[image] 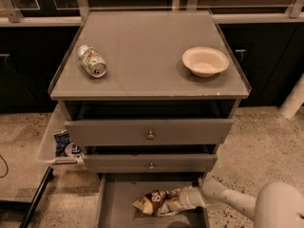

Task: Place brown chip bag into bottom drawer

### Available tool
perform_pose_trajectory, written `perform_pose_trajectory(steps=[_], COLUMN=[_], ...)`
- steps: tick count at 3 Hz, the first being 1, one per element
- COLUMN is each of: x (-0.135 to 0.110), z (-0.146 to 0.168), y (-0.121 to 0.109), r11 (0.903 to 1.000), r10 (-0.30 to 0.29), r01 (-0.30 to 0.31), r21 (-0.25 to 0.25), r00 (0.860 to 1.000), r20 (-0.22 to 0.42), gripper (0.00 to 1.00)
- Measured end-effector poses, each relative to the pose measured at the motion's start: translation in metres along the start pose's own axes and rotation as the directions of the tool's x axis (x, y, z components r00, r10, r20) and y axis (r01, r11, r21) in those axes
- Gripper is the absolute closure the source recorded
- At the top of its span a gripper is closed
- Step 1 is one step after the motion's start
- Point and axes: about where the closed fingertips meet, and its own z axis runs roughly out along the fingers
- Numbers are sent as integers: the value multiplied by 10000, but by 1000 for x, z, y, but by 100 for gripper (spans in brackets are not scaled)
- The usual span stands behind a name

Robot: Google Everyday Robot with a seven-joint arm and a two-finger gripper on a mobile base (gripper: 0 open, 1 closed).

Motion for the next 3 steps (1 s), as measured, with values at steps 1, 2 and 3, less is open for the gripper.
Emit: perform_pose_trajectory(steps=[1,2,3], x=[0,0,0], z=[0,0,0], y=[0,0,0], r11=[10000,10000,10000], r10=[0,0,-1], r01=[0,0,1], r21=[-1,-1,-2], r00=[10000,10000,10000], r20=[0,0,1], gripper=[58,35,12])
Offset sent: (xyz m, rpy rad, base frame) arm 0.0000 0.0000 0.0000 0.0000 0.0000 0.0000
